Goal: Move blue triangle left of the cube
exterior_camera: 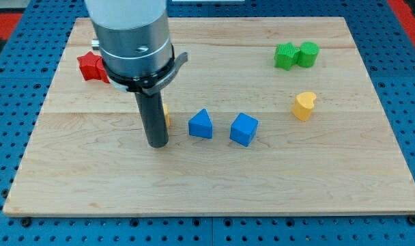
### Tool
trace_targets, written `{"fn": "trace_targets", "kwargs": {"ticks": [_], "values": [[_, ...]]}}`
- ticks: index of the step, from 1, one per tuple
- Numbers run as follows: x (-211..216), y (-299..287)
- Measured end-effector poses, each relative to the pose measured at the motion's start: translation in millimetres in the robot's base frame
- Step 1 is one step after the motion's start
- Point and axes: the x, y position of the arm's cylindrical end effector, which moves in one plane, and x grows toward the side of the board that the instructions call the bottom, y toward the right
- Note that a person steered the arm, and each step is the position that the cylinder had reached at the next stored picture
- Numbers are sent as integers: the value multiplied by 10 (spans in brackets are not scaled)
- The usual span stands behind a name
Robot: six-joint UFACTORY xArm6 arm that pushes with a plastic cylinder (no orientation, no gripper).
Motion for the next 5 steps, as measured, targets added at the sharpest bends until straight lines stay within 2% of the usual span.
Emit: {"fn": "trace_targets", "kwargs": {"ticks": [1,2,5], "values": [[-241,47],[-280,144],[-86,672]]}}
